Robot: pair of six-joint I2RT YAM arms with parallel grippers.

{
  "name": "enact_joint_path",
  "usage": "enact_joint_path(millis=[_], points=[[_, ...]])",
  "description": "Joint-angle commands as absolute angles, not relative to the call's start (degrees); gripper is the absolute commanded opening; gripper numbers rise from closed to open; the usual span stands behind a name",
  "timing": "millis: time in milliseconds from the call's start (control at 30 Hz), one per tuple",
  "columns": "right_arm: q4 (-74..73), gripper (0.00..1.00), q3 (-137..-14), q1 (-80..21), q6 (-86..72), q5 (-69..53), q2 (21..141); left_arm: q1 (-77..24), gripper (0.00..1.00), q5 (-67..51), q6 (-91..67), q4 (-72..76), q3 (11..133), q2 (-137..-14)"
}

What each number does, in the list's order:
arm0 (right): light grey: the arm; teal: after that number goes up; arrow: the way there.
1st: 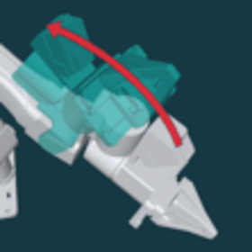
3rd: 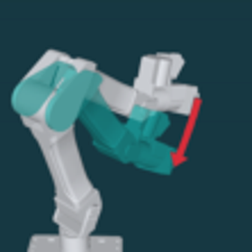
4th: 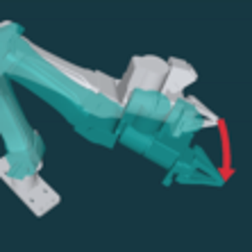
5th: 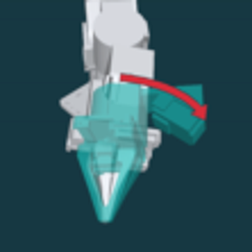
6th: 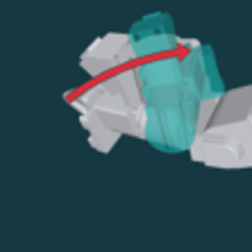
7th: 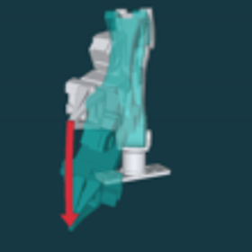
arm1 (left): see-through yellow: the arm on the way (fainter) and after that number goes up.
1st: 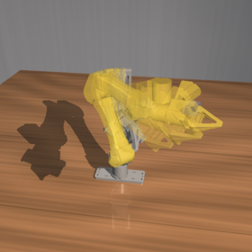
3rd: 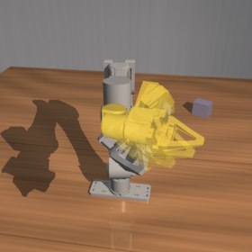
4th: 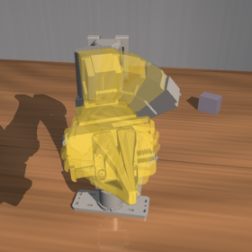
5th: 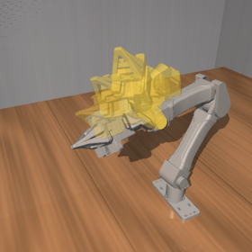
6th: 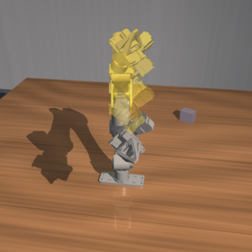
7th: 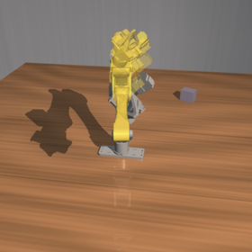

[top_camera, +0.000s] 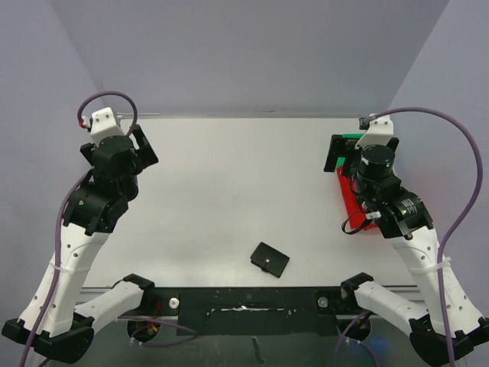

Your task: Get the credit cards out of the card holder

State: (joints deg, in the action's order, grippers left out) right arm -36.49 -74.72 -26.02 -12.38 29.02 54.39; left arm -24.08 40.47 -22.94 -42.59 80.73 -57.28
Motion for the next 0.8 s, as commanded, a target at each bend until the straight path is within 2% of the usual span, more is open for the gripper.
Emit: enact_joint_path(millis=[0,67,167,300,433,567,767], points=[[-30.0,0.98,-66.53,-20.27,-15.32,20.77,50.87,-19.39,0.79,33.59,-24.86,-33.62,71.95,-54.55],[-28.22,0.98,-61.56,-17.21,-16.25,18.0,49.62,-17.08,0.8,28.79,-25.63,-31.3,66.35,-53.6],[-27.11,0.98,-56.28,-13.05,-18.66,16.7,49.11,-13.82,0.87,22.57,-27.02,-26.94,59.7,-52.16],[-28.6,0.98,-53.02,-5.41,-21.87,13.62,51.45,-9.66,0.93,12.3,-28.86,-23.84,52.88,-52.48],[-29.42,0.98,-52.64,4.39,-24.74,9.88,54.88,-6.78,0.93,3.79,-26.91,-30.34,56.12,-57.13],[-29.32,0.98,-54.01,10.24,-26.31,9.41,58.35,-5.3,0.93,0.12,-23.8,-35.9,60.5,-59.91],[-28.79,0.98,-55.65,14.19,-30.29,9.28,64.86,-4.19,0.93,-0.41,-21.01,-32.2,56.89,-55.57]])
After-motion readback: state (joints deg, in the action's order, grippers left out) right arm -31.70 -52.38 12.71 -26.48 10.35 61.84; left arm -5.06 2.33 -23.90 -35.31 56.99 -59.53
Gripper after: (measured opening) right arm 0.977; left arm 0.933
